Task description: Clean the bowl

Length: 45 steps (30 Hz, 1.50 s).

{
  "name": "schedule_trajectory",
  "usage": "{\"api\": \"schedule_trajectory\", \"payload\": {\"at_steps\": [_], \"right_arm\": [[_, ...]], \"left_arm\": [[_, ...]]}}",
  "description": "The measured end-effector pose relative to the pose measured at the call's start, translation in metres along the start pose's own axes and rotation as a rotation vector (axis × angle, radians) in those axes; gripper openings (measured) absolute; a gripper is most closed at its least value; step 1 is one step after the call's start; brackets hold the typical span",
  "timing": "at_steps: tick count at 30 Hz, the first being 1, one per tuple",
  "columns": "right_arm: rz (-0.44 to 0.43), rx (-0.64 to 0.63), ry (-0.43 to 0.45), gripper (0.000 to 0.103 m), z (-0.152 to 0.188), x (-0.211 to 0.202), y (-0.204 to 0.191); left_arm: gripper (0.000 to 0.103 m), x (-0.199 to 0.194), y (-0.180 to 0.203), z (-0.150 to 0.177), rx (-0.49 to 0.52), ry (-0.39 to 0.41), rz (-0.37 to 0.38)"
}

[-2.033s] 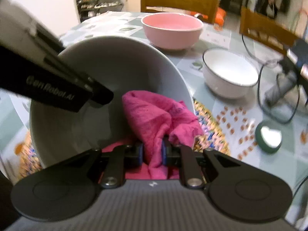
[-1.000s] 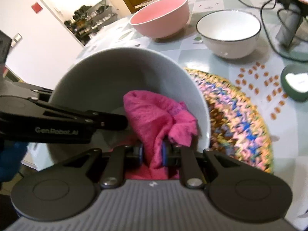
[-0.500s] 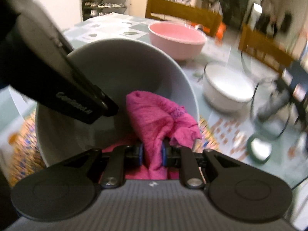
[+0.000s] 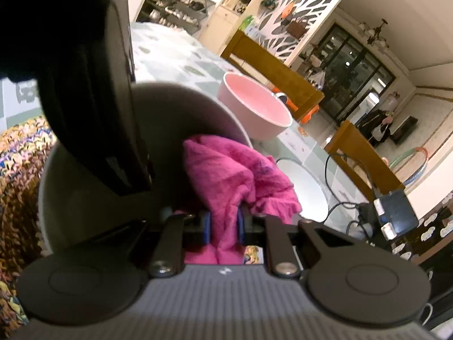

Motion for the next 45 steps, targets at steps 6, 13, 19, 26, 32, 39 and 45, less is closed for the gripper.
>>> {"api": "schedule_trajectory", "payload": {"at_steps": [6,13,19,26,32,39,45], "right_arm": [[-0.023,-0.009,-0.025,0.018,0.005,0.004,0.004],[-0.13,0.161,-0.069,0.018,0.012,0.007,0.02],[-0.211,0.309,-0.09,0.018,0.015,0.009,0.028],[-0.293,0.47,-0.102,0.018,0.011,0.012,0.025],[-0.364,0.603,-0.101,0.018,0.017,0.014,0.029],[-0.371,0.62,-0.102,0.018,0.011,0.01,0.025],[-0.36,0.585,-0.089,0.018,0.016,0.005,0.025]], "left_arm": [[0.034,-0.001,0.001,0.0,-0.002,0.007,-0.003],[0.036,0.0,-0.003,0.0,-0.051,0.003,0.009],[0.038,-0.001,-0.004,0.002,-0.086,0.013,0.01],[0.038,0.005,-0.009,0.009,-0.137,-0.016,0.024],[0.039,0.012,-0.015,0.015,-0.196,-0.041,0.061],[0.037,0.01,-0.018,0.016,-0.22,-0.034,0.076],[0.033,0.004,-0.018,0.013,-0.2,-0.015,0.064]]}}
Point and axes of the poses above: each gripper's, at about its wrist camera, not at the fingertips, and x roughly the way its jaws point, y to its right, z to its underside, the point moved 2 cm from there along x, roughly the way its jaws point, and after that the axes turned 8 degrees about -x, right-handed, at the moved point
